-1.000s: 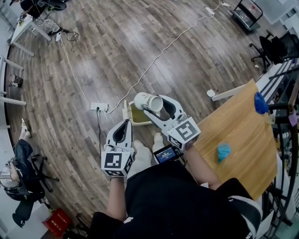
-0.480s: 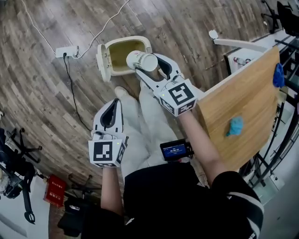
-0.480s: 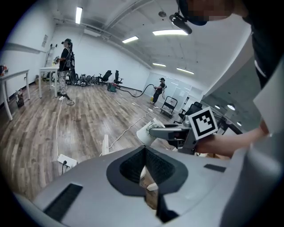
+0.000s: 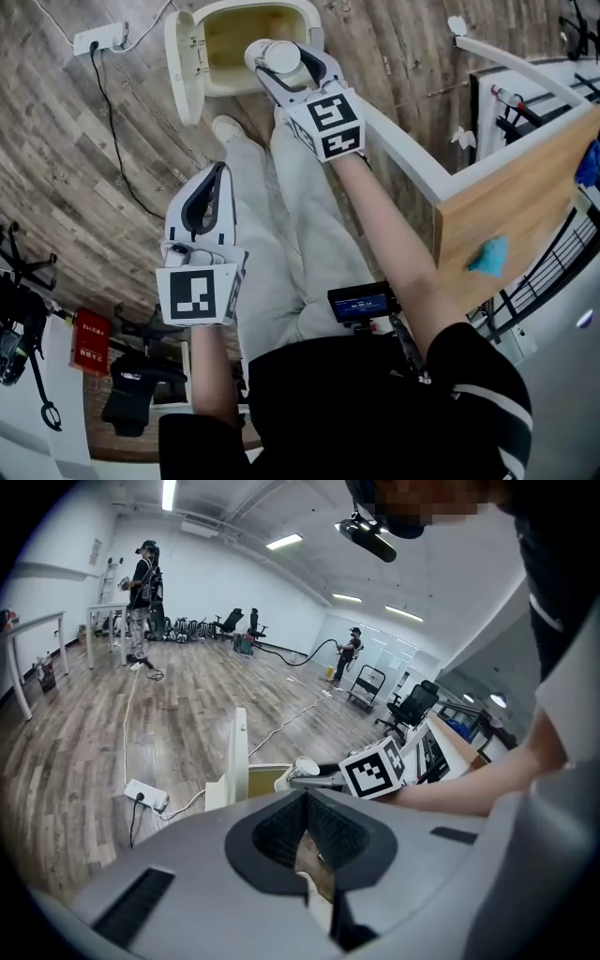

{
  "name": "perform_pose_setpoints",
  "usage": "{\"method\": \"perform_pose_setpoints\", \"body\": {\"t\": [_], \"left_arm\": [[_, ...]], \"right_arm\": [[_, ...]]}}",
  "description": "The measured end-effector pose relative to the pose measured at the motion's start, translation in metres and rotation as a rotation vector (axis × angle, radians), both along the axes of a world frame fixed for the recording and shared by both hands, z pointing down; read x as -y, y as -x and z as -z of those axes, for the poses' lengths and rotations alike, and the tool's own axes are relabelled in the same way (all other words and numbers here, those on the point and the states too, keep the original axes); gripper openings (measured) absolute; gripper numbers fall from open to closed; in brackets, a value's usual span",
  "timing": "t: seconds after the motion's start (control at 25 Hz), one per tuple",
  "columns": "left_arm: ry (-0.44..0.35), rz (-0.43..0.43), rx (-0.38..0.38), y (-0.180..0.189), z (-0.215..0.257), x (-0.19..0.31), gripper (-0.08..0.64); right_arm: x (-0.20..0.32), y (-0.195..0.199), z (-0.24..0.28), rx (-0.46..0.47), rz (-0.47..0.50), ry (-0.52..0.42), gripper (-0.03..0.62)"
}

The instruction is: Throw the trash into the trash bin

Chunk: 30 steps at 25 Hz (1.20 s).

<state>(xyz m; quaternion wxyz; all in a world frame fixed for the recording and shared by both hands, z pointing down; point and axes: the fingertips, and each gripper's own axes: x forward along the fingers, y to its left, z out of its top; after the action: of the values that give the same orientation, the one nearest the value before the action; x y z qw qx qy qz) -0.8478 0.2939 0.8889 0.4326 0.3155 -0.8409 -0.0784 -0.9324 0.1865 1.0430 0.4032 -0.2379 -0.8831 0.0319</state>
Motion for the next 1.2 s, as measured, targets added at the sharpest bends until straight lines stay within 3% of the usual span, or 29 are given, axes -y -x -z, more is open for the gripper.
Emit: {"method": "perform_pose_setpoints", "body": {"t": [0.16,0.32,0.64,0.68,0.8,0.84,1.08,1.2], "left_arm": [[-0.017,0.027,-0.020,0.007,-0.007,-0.006,-0.002],[-0.033,0.063,-0.037,0.021,-0.011,-0.006,-0.002],[-0.056,0.038,0.025,0.019,0.021,0.004,-0.002],[-0.058,0.037,0.049,0.025,0.031,0.005,-0.002],[-0.056,0.035,0.143,0.046,0.071,0.005,-0.002],[-0.054,0.036,0.171,0.051,0.089,0.004,-0.002],[-0.053,0.037,0.305,0.043,0.212,-0.002,-0.002],[-0.036,0.007,0.443,0.054,0.271,0.002,-0.002]], "right_arm": [[-0.007,0.008,-0.018,-0.047,-0.007,0.048,0.315],[-0.005,0.025,-0.017,-0.042,-0.006,0.057,0.316],[0.002,0.020,0.035,0.008,-0.037,0.089,0.310],[0.003,0.022,0.048,0.022,-0.037,0.091,0.280],[0.003,0.032,0.105,0.111,-0.014,0.073,0.064],[0.002,0.033,0.129,0.145,-0.004,0.070,0.026],[-0.009,0.010,0.305,0.344,0.054,0.105,-0.002],[-0.008,0.015,0.395,0.523,0.078,0.087,-0.002]]}}
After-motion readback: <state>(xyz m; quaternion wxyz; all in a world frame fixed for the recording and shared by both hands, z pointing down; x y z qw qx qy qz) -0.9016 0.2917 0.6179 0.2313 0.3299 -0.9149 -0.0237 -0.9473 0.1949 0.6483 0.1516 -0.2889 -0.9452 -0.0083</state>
